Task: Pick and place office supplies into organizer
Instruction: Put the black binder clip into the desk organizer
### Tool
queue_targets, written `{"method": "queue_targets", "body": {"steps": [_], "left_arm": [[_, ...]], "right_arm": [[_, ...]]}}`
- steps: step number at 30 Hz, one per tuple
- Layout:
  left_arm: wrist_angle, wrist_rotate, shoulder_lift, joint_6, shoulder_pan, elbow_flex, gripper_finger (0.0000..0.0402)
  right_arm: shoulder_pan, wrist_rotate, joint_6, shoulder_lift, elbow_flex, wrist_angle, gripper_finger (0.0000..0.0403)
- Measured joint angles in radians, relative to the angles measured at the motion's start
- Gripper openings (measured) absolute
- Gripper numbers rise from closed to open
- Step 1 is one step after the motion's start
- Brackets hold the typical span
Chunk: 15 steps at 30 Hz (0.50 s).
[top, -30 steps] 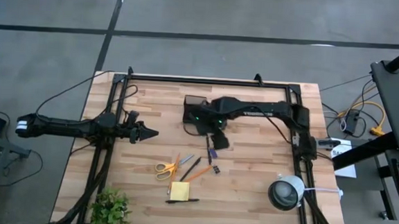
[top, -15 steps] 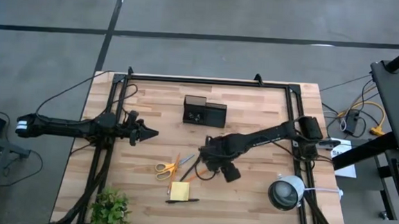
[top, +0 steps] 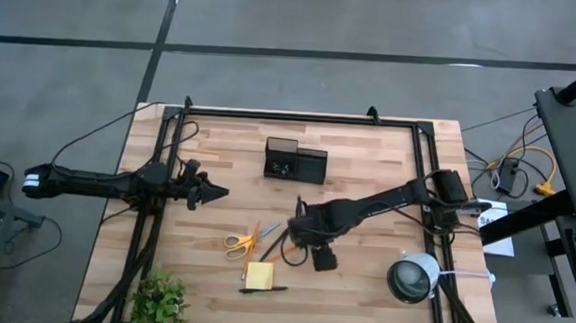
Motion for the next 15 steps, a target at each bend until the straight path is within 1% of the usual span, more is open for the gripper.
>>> {"method": "queue_targets", "body": {"steps": [5,9,15], "left_arm": [[0.0,0.0,0.0,0.0,0.0,0.0,0.0043],[0.0,0.016,0.0,0.001,0.0,0.0,0.0043],[0.0,0.068,0.0,0.001,0.0,0.0,0.0043]], "right_arm": [[0.024,0.136,0.201,0.0,-0.011,0.032,0.0232],[0.04,0.147,0.317,0.0,-0.028,0.081,0.0225],[0.075,0.148,0.426,0.0,-0.045,0.081,0.0224]]}}
